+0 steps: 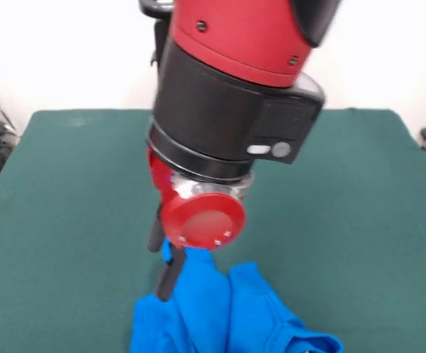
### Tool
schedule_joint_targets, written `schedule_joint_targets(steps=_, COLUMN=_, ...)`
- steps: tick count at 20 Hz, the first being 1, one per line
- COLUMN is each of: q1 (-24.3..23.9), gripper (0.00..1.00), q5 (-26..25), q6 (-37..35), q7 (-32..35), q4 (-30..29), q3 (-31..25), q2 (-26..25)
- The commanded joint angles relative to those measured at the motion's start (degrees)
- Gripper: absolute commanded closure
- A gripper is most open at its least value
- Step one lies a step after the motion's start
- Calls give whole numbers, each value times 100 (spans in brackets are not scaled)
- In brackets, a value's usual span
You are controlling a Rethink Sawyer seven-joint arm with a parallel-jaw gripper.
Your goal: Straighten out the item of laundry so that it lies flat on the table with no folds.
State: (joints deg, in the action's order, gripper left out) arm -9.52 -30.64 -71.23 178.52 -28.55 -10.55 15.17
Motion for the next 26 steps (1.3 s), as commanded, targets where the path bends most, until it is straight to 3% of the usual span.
schedule_joint_targets(steps=1, q1=527, gripper=0, q5=14, q6=-1430, q7=-1141, q4=690, q3=-712, q2=-793)
schedule_joint_targets(steps=7, q1=675, gripper=0, q5=36, q6=-1779, q7=-898, q4=1276, q3=-971, q2=-1216)
schedule_joint_targets(steps=13, q1=714, gripper=0, q5=-187, q6=-2668, q7=-832, q4=1749, q3=-1327, q2=-1551)
schedule_joint_targets(steps=26, q1=728, gripper=0, q5=-256, q6=-1656, q7=-487, q4=1617, q3=-1301, q2=-2079)
